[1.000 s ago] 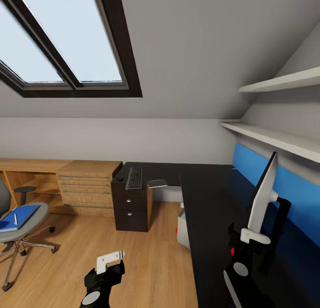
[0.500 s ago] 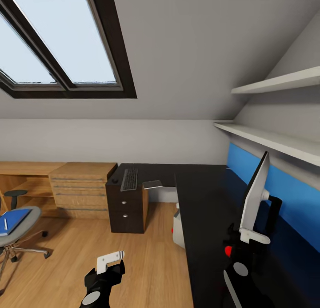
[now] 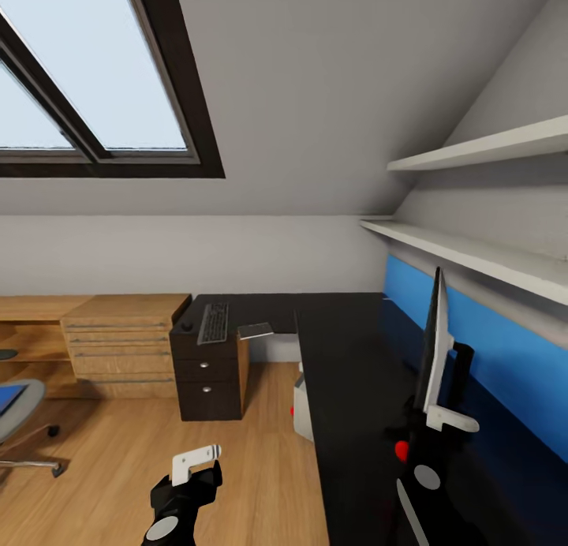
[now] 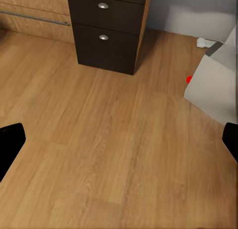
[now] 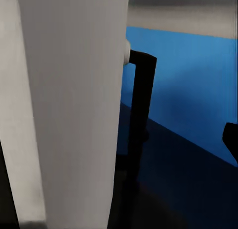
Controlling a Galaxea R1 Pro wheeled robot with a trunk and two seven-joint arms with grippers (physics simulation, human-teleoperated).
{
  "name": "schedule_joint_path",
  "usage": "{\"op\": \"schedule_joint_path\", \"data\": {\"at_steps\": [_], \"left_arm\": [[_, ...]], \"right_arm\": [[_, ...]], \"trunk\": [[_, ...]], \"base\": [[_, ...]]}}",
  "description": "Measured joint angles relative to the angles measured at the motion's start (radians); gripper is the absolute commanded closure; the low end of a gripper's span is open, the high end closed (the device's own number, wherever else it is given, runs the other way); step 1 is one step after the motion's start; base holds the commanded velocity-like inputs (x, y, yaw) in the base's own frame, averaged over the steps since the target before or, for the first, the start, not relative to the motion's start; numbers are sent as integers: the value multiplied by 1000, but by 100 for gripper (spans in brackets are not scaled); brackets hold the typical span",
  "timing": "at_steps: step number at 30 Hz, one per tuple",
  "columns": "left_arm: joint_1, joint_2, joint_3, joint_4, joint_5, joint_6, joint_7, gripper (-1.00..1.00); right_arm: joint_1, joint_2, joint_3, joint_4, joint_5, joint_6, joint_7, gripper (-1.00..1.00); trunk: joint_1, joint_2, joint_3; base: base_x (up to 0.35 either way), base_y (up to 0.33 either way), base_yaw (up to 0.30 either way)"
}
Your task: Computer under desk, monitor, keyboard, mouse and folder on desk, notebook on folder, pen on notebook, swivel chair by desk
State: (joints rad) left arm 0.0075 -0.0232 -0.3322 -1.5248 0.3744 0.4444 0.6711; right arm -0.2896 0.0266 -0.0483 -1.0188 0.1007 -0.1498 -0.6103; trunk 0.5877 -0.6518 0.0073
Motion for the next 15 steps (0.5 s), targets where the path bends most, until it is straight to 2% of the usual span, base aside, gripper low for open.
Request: {"op": "schedule_joint_path", "data": {"at_steps": [10, 15], "left_arm": [[0, 0, 0, 0, 0, 1, -1, -100], [0, 0, 0, 0, 0, 0, -2, -100]], "right_arm": [[0, 1, 1, 2, -2, 0, 2, -100], [0, 2, 2, 2, -2, 0, 2, -100]], "trunk": [[0, 0, 10], [0, 0, 14]], "base": [[-24, -4, -163], [-101, -222, -106]]}}
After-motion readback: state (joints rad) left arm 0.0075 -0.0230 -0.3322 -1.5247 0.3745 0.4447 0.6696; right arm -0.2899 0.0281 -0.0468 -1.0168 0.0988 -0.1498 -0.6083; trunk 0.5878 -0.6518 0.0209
